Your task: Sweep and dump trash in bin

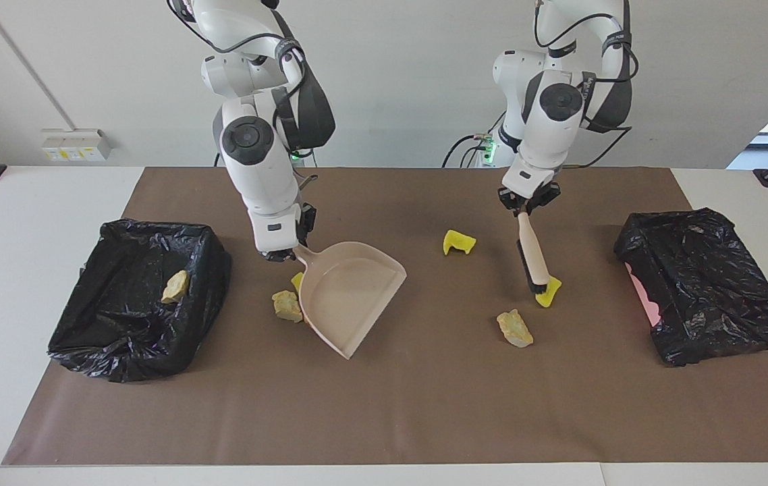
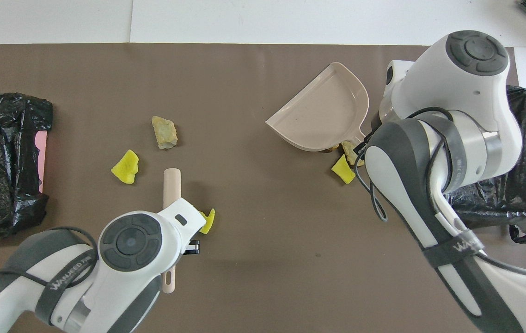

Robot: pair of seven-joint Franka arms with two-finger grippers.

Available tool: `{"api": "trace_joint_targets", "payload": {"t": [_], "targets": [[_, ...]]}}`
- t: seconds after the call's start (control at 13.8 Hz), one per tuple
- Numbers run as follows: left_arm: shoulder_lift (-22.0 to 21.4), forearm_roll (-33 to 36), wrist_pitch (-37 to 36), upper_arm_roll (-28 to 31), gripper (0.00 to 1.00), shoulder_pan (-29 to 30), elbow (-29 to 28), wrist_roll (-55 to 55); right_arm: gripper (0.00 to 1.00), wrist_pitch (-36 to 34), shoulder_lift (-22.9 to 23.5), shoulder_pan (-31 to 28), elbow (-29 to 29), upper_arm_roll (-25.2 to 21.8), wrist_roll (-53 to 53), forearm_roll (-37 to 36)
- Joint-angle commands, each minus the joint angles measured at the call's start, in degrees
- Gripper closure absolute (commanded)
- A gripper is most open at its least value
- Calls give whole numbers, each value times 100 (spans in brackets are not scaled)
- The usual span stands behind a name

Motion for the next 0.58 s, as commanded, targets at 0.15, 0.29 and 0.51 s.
{"api": "trace_joint_targets", "payload": {"t": [0.15, 0.29, 0.51], "targets": [[273, 165, 529, -96, 100, 1087, 19, 1296, 100, 376, -541, 185, -908, 41, -844, -160], [423, 165, 626, -87, 100, 1264, 11, 1544, 100, 1120, -454, 474, -1284, 40, -792, -213], [467, 174, 635, -96, 100, 1396, -42, 1545, 100, 1300, -427, 529, -1401, 41, -739, -213]]}}
